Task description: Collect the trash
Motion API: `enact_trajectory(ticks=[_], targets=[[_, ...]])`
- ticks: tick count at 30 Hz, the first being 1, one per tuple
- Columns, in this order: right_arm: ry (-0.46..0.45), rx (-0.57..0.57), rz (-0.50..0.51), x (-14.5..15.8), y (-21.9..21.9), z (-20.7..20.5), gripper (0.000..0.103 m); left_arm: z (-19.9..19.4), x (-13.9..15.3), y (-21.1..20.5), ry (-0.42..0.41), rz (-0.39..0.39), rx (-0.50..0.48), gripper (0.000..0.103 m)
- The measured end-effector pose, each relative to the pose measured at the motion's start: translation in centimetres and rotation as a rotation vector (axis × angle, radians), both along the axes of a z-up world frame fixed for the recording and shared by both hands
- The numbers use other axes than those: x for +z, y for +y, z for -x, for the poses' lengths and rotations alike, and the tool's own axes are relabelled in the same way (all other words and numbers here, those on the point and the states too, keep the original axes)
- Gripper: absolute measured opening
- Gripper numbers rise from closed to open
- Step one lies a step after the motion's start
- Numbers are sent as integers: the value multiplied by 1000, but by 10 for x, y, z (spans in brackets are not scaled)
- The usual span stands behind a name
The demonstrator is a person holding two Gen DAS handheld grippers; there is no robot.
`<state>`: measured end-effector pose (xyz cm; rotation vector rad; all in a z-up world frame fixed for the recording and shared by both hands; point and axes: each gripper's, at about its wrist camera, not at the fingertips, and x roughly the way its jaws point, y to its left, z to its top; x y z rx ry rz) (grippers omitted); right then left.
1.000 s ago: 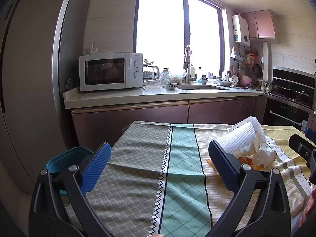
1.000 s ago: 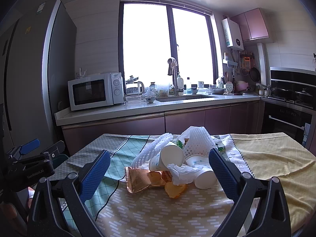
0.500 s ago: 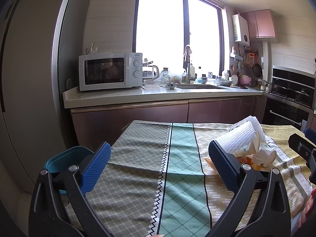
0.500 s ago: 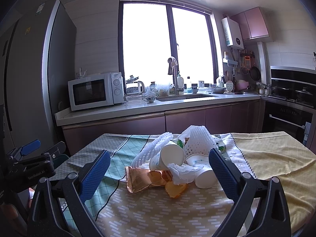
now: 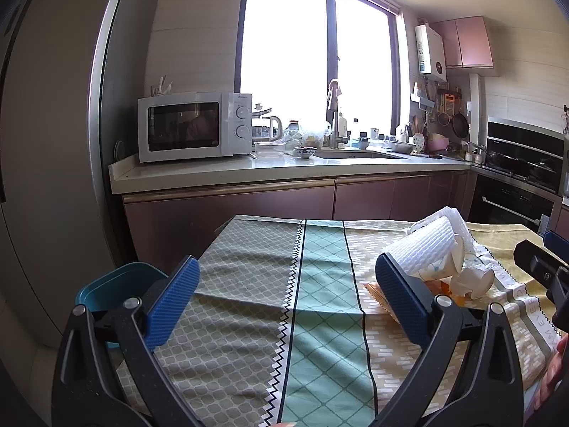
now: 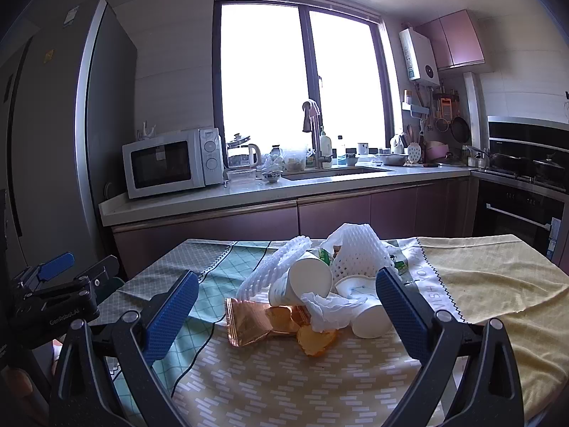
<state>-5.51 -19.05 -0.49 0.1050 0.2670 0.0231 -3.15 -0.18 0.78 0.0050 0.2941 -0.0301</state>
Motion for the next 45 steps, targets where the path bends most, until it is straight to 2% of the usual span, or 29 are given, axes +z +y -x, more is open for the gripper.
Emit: enact_trajectory(ticks=[5,11,15,19,22,26,29,34,38,40,41,42,43,45], targets=[[19,-3,-7,-3,-6,-4,96,-3,-2,-5,16,-2,-37,97],[83,-7,-34,-11,-18,-18,96,-19,-5,-20,46,-19,-125,97],[120,-8,-49,-16,-29,-30,96,-35,-10,-40,71,-65,-217,97],[167,-5,-87,-23,-42,-41,92,-61,-19,-65,122,-102,-332,97],[197,5,-91,-30,-47,-48,85,-77,-25,-82,143,-133,-379,97],[229,30,-93,-38,-46,-61,84,-94,-31,-105,144,-199,-414,97],[248,47,-99,-42,-46,-70,79,-106,-34,-121,147,-236,-437,87],[276,82,-109,-49,-44,-81,69,-125,-38,-133,187,-240,-488,70],[285,109,-132,-51,-45,-85,58,-130,-39,-134,198,-243,-506,50],[291,117,-139,-53,-47,-87,47,-133,-40,-133,210,-238,-506,32],[293,124,-146,-53,-48,-87,44,-134,-41,-132,222,-229,-510,20],[294,133,-159,-54,-49,-86,36,-135,-41,-131,231,-220,-513,12],[295,141,-170,-54,-51,-86,28,-136,-41,-130,237,-211,-517,9],[292,145,-176,-54,-53,-83,19,-135,-40,-126,239,-195,-516,1]])
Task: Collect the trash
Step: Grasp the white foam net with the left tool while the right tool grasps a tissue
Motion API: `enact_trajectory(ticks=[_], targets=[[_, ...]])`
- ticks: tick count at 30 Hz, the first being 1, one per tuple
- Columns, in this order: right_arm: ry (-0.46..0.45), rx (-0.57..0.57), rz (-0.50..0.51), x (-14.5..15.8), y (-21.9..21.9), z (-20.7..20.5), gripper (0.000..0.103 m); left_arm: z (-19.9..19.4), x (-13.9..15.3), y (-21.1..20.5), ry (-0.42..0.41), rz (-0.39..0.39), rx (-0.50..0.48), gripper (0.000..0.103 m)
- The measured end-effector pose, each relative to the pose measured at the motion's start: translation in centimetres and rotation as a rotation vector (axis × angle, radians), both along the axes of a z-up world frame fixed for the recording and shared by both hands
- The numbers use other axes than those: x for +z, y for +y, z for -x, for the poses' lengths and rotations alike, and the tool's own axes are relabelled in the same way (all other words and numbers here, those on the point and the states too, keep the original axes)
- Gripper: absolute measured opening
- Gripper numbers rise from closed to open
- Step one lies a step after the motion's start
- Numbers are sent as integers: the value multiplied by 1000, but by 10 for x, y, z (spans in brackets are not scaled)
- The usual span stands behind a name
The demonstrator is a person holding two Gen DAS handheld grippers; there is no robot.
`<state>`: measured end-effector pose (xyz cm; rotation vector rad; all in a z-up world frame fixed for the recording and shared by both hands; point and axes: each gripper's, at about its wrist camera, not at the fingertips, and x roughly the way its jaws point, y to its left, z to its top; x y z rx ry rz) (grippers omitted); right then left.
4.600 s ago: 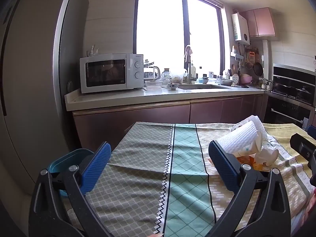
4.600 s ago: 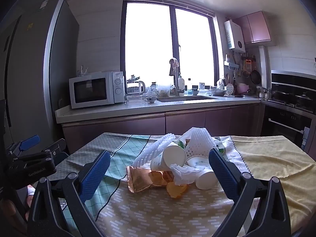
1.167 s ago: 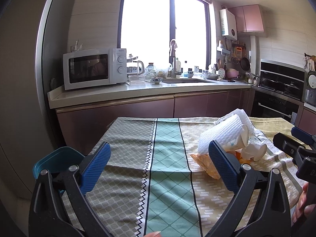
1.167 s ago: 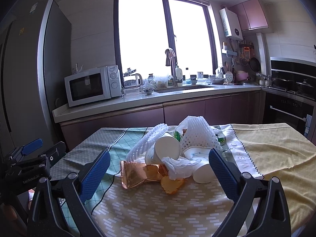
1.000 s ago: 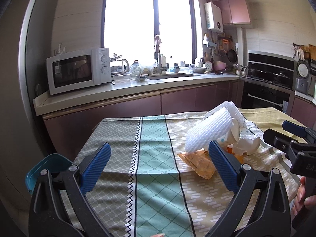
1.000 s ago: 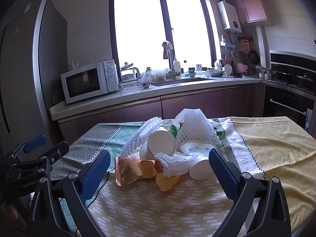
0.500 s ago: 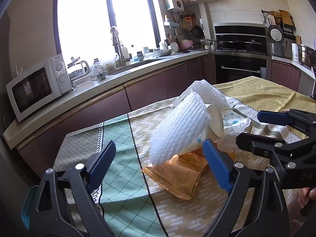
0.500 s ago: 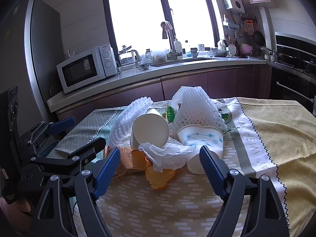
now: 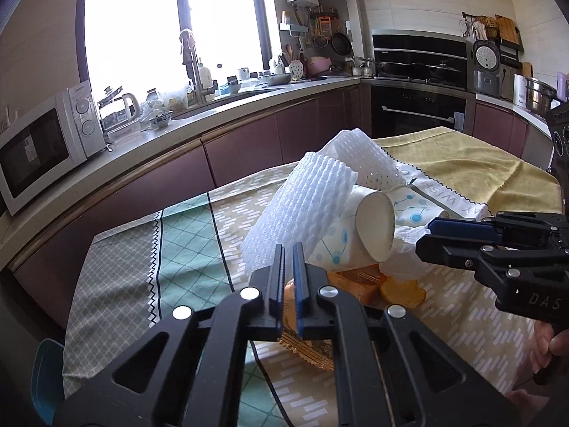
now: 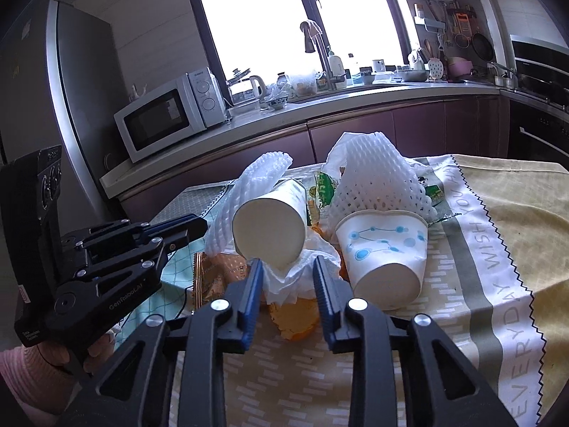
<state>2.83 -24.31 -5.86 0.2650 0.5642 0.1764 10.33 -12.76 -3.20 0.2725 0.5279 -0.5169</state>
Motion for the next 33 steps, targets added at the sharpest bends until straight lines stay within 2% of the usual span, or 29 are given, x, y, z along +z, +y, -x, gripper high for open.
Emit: enact_trajectory(ticks=[1,4,6,8,10,12,17,18,19,20,21,25,29,32,33], targets=[[-3,0,-2,1,-1,2,13,1,1,3,1,10,3,1],[-25,11,-13,5,-4,8,7,4,7,10,-2,43,11,1],[-31,4,0,9,-5,11,7,6,12,16,-5,65,15,1],[-32,-8,10,11,-5,13,12,11,18,23,-11,85,22,1],[-23,-20,28,9,-3,13,49,13,23,30,-10,107,28,1],[-15,-29,38,6,-3,10,54,15,26,37,-10,119,35,1],[9,-55,43,-1,-3,0,54,18,27,46,-16,112,44,1],[8,-57,46,-2,-2,-1,54,17,27,46,-15,113,42,5],[8,-59,50,-2,-1,-3,55,15,27,46,-6,118,24,14],[8,-64,61,-2,0,-4,55,14,26,45,-7,115,17,36],[6,-69,74,-2,2,-6,56,12,24,43,-15,108,12,51],[0,-73,85,-2,4,-11,58,-6,15,29,21,72,-27,52],[0,-71,65,-1,0,-13,50,-29,4,18,79,37,-41,40],[3,-64,47,-1,-4,-14,44,-40,-4,11,103,12,-70,41],[5,-61,41,-1,-5,-15,43,-42,-6,9,107,6,-83,45]])
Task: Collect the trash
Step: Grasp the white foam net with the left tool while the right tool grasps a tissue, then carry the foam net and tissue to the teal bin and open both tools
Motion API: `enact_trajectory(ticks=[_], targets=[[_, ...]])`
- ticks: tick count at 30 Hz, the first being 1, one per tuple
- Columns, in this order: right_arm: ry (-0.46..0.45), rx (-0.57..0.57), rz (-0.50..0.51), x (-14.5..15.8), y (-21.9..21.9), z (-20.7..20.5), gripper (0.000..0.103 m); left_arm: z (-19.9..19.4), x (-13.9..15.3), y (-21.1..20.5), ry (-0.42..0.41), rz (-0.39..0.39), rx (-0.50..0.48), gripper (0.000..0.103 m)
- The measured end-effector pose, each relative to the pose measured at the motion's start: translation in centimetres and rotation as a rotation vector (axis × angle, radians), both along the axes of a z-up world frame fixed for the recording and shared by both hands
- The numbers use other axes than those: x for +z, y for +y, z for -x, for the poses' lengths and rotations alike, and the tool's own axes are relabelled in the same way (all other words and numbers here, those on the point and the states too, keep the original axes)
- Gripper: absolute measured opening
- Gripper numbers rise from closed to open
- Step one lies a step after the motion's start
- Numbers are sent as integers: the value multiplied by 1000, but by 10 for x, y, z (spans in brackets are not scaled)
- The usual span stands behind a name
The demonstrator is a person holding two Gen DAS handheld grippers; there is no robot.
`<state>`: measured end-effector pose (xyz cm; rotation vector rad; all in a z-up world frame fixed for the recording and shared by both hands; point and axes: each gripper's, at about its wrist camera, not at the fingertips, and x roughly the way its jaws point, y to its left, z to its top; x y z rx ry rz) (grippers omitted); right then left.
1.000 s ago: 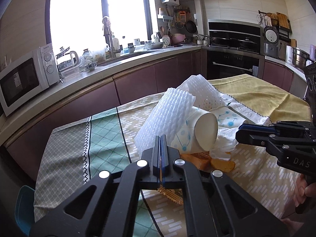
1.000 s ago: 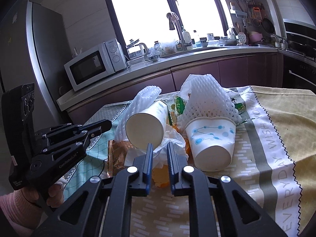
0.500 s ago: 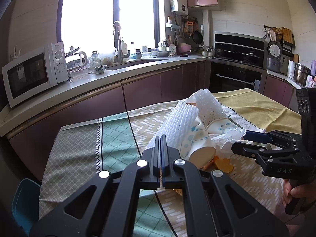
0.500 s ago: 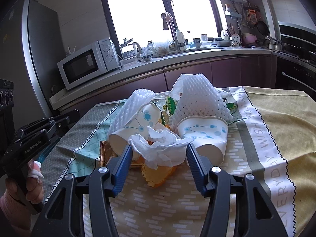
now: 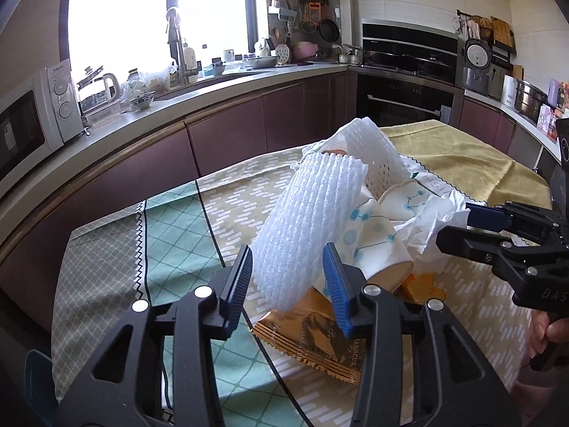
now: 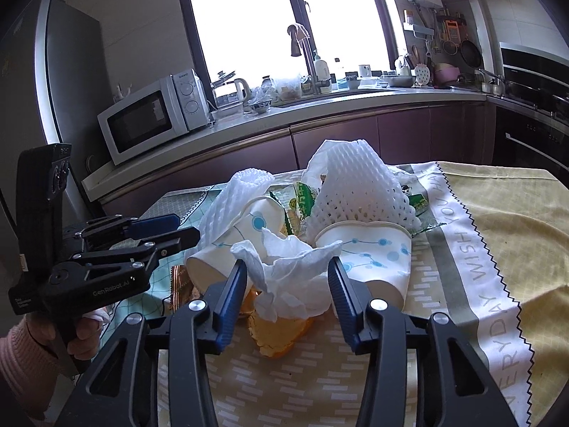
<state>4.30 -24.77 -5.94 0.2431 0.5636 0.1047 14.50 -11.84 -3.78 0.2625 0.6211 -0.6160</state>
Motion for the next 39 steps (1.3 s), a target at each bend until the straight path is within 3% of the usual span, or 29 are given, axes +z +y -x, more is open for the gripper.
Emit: enact_trajectory(ticks=[5,7,9,11,21,33,39], targets=[[8,9,-21,-3,-3,-2,36,-8,-9,-13,8,-45,-25,44],[12,12,-28,-4,-4,-4,32,-10,-13,-18,18,-60,-33,36],[14,18,-37,-5,-4,-4,28,-13,-16,-22,32,-75,-30,18],[15,21,-44,-5,-5,-5,23,-15,-18,-23,36,-76,-23,13],[-29,53,-102,6,-13,4,5,-5,1,-1,6,0,36,10],[-134,89,-131,54,-17,31,4,33,56,70,-71,124,124,10],[-194,204,-158,85,9,41,4,61,78,129,-113,140,203,10]])
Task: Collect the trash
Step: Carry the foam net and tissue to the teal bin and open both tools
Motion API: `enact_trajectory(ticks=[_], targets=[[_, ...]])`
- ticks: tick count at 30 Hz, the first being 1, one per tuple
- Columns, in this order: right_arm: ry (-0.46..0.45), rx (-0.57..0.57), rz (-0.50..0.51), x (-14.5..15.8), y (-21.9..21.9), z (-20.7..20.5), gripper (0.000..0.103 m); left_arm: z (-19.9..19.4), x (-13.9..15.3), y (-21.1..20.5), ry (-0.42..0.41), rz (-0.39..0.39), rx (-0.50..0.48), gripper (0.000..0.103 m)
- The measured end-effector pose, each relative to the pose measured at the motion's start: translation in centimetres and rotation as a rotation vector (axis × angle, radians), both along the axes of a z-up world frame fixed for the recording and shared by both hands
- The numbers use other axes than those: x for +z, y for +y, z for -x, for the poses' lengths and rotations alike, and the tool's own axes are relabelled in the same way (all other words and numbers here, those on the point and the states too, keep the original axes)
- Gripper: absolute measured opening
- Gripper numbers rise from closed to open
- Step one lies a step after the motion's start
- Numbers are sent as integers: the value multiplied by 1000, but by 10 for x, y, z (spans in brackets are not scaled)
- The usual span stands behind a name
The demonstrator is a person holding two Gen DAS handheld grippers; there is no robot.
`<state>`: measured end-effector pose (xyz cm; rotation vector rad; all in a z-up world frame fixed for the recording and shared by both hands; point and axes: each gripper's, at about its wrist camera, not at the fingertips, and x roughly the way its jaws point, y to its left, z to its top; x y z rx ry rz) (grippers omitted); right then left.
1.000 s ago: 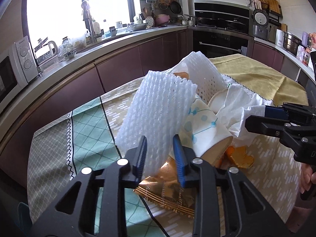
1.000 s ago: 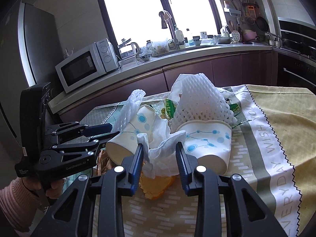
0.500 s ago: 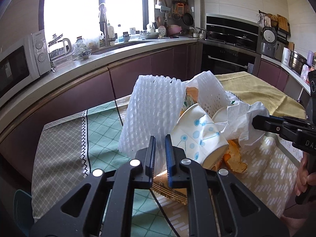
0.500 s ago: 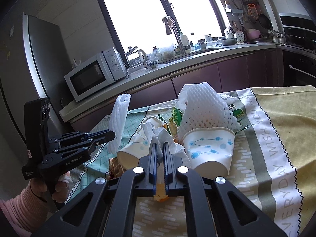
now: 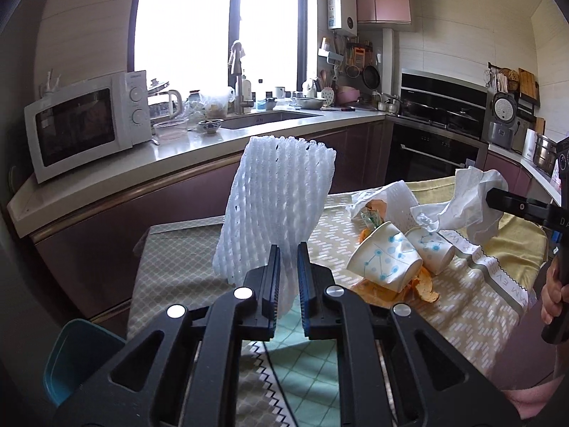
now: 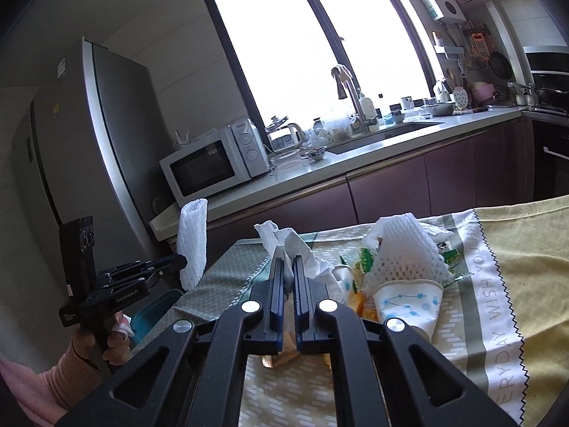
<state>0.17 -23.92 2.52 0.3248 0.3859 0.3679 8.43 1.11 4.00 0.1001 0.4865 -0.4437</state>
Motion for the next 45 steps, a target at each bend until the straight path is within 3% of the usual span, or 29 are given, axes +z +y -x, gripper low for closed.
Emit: enact_trajectory(ticks=[5,13,23,33,45], targets=[[-16,143,-2,12,51,-14,4,14,-1,68,3,-36,123,10],[40,420,-24,11,150,-67,4,22,-22,180,84,-71,333,10],[201,634,-40,-20,262,-134,4,10,-75,251,230,-73,422,11],[346,685,6,-56,342,-178,4,-29,-119,276,370,-26,436,13],[484,643,103,-103,391,-212,11,-56,-150,297,432,39,488,16]])
